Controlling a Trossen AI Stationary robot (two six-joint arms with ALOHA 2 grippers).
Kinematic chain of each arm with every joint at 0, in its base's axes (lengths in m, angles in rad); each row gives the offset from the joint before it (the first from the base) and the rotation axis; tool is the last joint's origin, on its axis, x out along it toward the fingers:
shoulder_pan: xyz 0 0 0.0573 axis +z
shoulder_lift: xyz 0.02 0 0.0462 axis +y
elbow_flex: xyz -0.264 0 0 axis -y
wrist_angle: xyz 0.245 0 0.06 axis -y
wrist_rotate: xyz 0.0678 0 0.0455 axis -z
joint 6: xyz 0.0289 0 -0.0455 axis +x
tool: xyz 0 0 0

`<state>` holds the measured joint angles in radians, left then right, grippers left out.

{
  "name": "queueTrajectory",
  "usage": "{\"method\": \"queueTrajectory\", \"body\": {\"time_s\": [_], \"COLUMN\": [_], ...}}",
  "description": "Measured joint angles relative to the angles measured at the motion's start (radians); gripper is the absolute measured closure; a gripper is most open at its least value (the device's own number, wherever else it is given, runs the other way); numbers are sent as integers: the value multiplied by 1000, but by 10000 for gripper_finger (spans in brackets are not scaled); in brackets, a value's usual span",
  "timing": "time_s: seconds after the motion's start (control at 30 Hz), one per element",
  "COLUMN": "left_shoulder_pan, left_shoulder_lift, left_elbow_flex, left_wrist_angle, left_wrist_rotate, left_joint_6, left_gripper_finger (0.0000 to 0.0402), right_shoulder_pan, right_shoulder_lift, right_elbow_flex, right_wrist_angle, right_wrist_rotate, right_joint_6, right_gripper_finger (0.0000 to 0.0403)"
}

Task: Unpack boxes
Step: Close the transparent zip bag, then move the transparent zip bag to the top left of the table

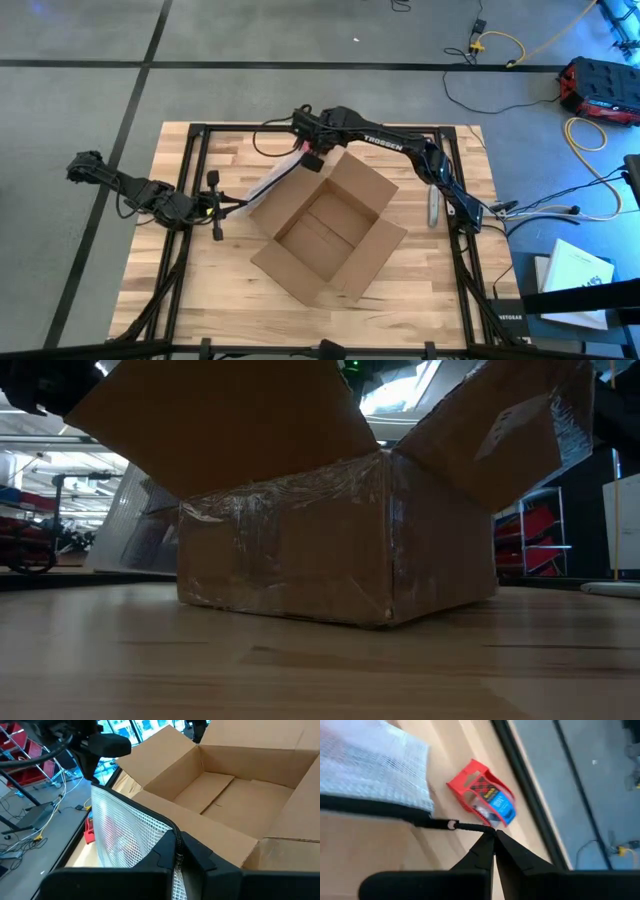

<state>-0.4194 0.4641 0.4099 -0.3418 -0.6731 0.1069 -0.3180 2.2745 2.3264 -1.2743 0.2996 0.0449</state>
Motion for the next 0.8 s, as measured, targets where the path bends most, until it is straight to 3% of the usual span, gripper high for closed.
{"method": "queueTrajectory", "body": {"time_s": [0.43,0.8], "left_shoulder_pan": [44,144], "left_shoulder_lift": [24,99], "left_elbow_flex": [0,0], "left_wrist_angle": [0,27], "left_wrist_rotate": [-14,-39], "left_joint_6": [-63,-183], "left_gripper_finger": [402,402], "right_shoulder_pan": [16,16], "right_shoulder_lift": [0,0], "right_elbow_flex": [0,0], "right_wrist_angle": [160,234], "right_wrist_rotate": [-220,-240], "right_joint_6": [40,4], "right_gripper_finger": [403,403]}}
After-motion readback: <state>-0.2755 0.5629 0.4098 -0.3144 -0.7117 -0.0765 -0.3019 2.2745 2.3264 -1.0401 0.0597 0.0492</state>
